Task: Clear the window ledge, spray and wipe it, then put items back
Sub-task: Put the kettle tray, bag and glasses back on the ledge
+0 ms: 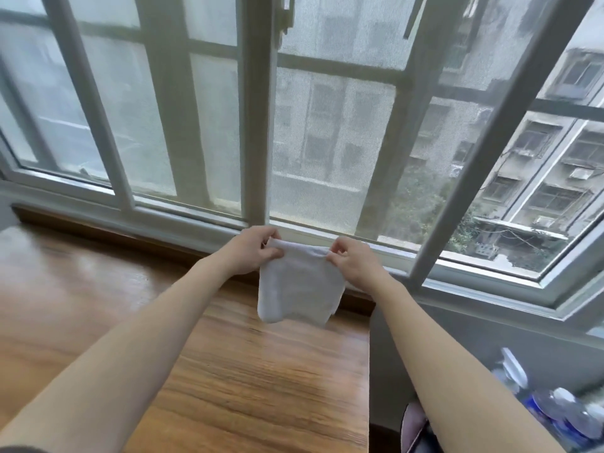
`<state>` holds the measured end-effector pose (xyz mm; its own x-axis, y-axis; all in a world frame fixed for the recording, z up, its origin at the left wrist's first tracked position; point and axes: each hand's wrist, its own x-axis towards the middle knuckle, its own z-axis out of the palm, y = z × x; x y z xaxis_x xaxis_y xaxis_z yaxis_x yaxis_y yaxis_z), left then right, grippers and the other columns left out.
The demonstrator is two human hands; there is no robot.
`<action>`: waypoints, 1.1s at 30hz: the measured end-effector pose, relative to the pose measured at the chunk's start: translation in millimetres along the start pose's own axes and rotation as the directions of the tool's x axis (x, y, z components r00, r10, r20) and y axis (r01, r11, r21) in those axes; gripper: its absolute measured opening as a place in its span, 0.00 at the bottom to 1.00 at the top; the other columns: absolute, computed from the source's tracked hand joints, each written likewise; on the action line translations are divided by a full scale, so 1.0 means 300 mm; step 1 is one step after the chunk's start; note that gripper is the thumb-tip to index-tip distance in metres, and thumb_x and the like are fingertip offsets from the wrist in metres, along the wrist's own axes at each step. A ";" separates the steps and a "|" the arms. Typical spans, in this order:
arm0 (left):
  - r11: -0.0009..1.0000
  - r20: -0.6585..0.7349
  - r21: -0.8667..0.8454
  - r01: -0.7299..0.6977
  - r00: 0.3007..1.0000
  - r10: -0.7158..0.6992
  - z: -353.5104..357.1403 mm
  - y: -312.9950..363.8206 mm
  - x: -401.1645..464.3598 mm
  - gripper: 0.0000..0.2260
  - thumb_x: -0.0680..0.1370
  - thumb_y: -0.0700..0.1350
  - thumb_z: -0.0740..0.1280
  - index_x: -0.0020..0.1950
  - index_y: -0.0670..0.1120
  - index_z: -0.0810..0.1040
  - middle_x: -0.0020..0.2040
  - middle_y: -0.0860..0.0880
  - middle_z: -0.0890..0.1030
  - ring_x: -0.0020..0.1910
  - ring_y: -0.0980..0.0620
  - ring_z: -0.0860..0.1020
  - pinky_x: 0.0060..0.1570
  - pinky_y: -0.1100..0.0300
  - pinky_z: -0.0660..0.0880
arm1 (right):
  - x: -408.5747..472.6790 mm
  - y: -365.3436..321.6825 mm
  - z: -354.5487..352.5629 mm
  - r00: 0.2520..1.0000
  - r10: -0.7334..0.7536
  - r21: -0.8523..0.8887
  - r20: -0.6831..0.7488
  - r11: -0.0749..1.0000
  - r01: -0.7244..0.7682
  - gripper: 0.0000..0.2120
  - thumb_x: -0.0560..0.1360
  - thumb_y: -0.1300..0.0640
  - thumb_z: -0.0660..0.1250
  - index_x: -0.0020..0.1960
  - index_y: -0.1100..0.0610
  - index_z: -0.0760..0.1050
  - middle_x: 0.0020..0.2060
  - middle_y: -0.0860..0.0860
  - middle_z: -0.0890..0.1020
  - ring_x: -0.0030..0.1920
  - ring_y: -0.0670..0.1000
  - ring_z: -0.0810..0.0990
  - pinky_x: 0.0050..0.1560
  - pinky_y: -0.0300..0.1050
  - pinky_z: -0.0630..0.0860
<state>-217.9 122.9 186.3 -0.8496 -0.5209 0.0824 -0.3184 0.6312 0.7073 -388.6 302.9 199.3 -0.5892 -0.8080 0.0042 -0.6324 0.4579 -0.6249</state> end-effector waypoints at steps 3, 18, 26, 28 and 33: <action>0.999 -0.039 0.019 0.037 0.999 -0.036 -0.035 -0.038 -0.035 0.04 0.77 0.47 0.68 0.45 0.51 0.75 0.37 0.50 0.75 0.37 0.51 0.73 0.38 0.57 0.70 | 0.012 -0.051 0.066 0.999 -0.054 -0.049 0.005 0.997 0.055 0.07 0.83 0.54 0.61 0.55 0.56 0.75 0.52 0.53 0.78 0.51 0.52 0.73 0.49 0.45 0.67; 0.983 -0.056 0.054 0.178 0.983 -0.175 -0.320 -0.443 -0.148 0.05 0.77 0.47 0.69 0.48 0.52 0.73 0.42 0.49 0.80 0.42 0.51 0.76 0.41 0.58 0.72 | 0.134 -0.389 0.468 0.996 -0.011 -0.053 0.089 0.998 0.016 0.04 0.81 0.53 0.62 0.50 0.54 0.72 0.52 0.53 0.78 0.55 0.55 0.75 0.51 0.47 0.70; 0.981 0.077 0.026 0.191 0.978 -0.192 -0.473 -0.765 -0.151 0.06 0.76 0.47 0.71 0.48 0.53 0.74 0.46 0.50 0.80 0.45 0.50 0.79 0.37 0.59 0.75 | 0.175 -0.562 0.773 0.989 0.119 -0.033 0.089 0.993 -0.117 0.04 0.81 0.53 0.61 0.50 0.54 0.72 0.47 0.50 0.77 0.52 0.55 0.76 0.49 0.48 0.71; 0.979 0.108 0.015 0.203 0.973 -0.203 -0.495 -0.826 -0.148 0.06 0.76 0.48 0.70 0.48 0.54 0.74 0.47 0.50 0.81 0.45 0.50 0.79 0.35 0.58 0.76 | 0.184 -0.589 0.830 0.981 0.169 -0.010 0.092 0.986 -0.169 0.04 0.80 0.53 0.62 0.48 0.52 0.72 0.46 0.49 0.78 0.49 0.54 0.76 0.47 0.48 0.71; 0.977 0.153 0.041 0.211 0.965 -0.215 -0.516 -0.935 -0.129 0.06 0.77 0.48 0.70 0.51 0.53 0.75 0.48 0.50 0.80 0.46 0.51 0.79 0.41 0.54 0.80 | 0.229 -0.619 0.916 0.959 0.248 0.016 0.138 0.967 -0.253 0.05 0.80 0.52 0.62 0.49 0.53 0.74 0.46 0.50 0.79 0.44 0.50 0.75 0.39 0.44 0.69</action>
<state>-30.7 -123.0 93.3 -0.8156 -0.5499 -0.1799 -0.5072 0.5298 0.6797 -173.4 60.4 101.0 -0.6528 -0.7120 -0.2587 -0.4546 0.6414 -0.6180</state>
